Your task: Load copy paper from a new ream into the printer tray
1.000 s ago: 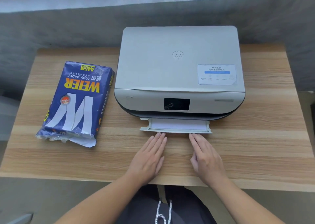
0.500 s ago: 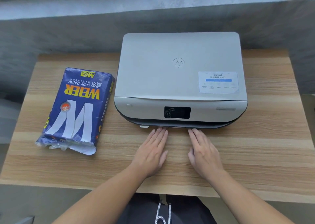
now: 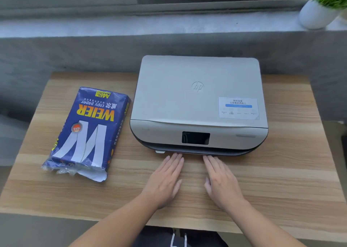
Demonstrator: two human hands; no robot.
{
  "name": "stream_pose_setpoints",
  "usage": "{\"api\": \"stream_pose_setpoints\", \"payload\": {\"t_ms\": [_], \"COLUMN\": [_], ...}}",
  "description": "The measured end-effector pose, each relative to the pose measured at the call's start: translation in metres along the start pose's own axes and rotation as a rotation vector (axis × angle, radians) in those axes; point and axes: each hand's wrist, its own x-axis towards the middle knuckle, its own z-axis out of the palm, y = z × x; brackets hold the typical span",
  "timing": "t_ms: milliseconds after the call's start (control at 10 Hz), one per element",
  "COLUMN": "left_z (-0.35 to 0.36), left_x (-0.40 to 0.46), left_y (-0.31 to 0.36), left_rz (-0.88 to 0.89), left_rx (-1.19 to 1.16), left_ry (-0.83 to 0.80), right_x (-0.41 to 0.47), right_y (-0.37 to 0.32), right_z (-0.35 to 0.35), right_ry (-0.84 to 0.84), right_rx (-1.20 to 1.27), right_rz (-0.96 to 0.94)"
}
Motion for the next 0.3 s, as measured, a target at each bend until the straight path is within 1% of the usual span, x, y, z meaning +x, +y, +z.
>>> {"api": "stream_pose_setpoints", "payload": {"t_ms": [200,300], "left_z": [-0.010,-0.023], "left_x": [-0.011,-0.018], "left_y": [-0.007,-0.007], "left_rz": [0.013,-0.049], "left_rx": [-0.038,-0.193], "left_ry": [0.037,0.035], "right_x": [-0.010,-0.021], "right_y": [0.012,0.025], "right_z": [-0.008,-0.005], "right_ry": [0.016,-0.028], "right_rx": [-0.005,-0.011], "right_rz": [0.017,0.041]}}
